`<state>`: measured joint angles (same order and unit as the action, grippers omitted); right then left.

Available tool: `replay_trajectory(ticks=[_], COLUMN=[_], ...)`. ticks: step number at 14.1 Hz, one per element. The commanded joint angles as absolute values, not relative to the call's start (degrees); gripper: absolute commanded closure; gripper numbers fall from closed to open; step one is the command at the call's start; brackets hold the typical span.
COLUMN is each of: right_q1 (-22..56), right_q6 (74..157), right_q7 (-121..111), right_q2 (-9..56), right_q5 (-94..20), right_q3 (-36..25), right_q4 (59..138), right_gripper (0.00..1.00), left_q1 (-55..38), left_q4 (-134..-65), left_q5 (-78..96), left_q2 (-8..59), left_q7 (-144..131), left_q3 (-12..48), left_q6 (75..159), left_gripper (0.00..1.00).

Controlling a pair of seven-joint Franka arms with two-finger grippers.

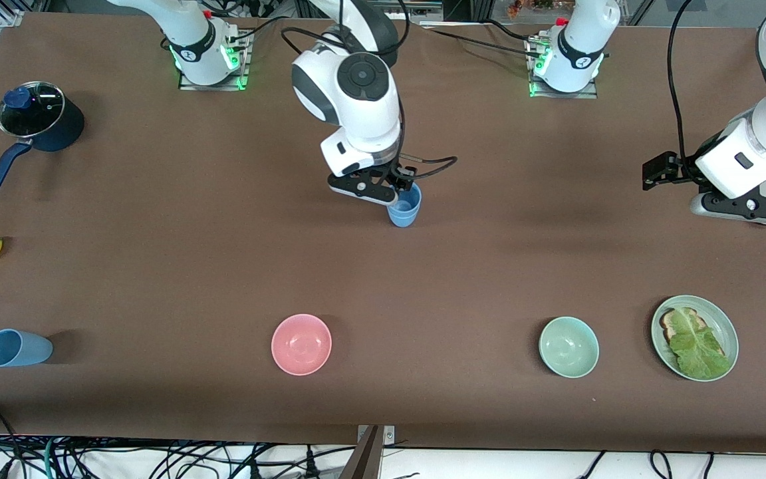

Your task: Stack blue cups with both arms

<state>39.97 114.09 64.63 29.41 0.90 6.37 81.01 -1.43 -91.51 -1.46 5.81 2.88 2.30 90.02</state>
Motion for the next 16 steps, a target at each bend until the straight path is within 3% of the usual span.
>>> replay_trajectory(ticks=[1, 7, 12, 16], right_q1=[34.7, 19.3, 7.3, 0.6], right_q6=[110.0, 96.4, 91.6, 86.3], right_q7=[58.0, 33.7, 17.3, 8.1], right_q2=[23.2, 10.1, 2.7, 0.5], right_q5=[0.0, -1.4, -3.5, -3.4], right_q3=[6.7, 6.8, 6.9, 7.1], right_q4=[83.1, 86.4, 90.4, 90.7], right_gripper=[0.00, 0.00, 0.00, 0.00], left_q1=[-1.3, -1.2, -0.3, -0.6], left_q4=[-92.5, -92.4, -88.4, -88.5], left_q5=[-0.9, -0.8, -0.2, -0.4], left_q2=[4.6, 4.6, 5.7, 5.2], left_q7=[3.6, 3.6, 4.3, 3.8], left_q3=[2.0, 1.9, 2.0, 2.5], left_q6=[89.7, 89.8, 89.3, 88.4], left_gripper=[0.00, 0.00, 0.00, 0.00])
